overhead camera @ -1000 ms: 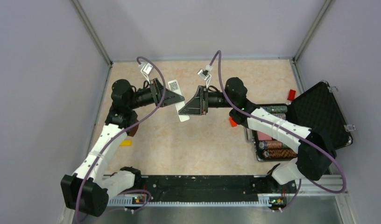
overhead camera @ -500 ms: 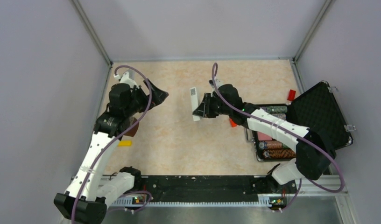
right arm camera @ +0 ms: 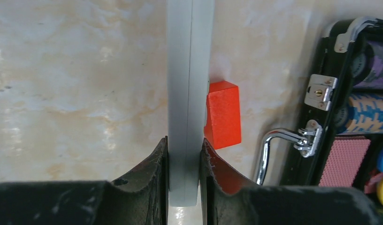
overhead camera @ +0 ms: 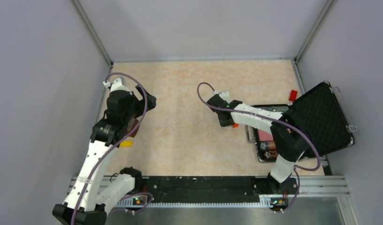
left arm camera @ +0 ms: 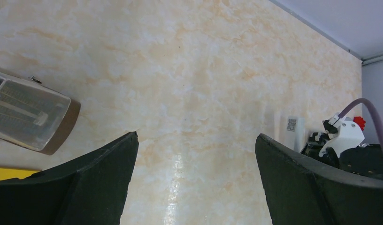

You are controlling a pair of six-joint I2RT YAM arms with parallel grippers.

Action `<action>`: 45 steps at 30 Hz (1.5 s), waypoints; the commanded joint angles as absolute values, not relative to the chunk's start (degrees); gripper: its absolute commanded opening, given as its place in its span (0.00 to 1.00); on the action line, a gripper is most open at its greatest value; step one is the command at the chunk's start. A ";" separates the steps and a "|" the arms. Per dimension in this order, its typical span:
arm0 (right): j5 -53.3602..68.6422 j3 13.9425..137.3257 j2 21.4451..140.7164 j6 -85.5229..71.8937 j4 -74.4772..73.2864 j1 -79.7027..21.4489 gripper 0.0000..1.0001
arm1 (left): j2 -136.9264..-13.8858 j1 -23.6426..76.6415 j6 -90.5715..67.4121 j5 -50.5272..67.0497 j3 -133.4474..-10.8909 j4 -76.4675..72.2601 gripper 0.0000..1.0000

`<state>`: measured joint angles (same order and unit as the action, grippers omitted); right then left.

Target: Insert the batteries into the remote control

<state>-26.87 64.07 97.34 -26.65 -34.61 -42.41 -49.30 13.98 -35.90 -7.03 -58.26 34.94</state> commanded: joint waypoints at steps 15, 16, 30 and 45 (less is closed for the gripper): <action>-37.02 76.43 113.63 -25.86 -44.49 -48.76 0.40 | -51.15 13.72 -33.89 -9.84 -60.91 34.68 0.99; -35.76 76.58 113.39 -25.88 -44.13 -48.87 0.42 | -51.22 13.65 -33.99 -9.79 -60.99 34.76 0.99; -24.46 75.55 100.08 -28.35 -40.38 -48.51 0.55 | -49.30 13.45 -34.43 -8.54 -60.64 36.02 0.99; -49.79 54.85 44.51 -29.13 -38.33 -44.78 0.99 | -35.26 13.49 -31.23 -7.84 -52.71 39.89 0.99</action>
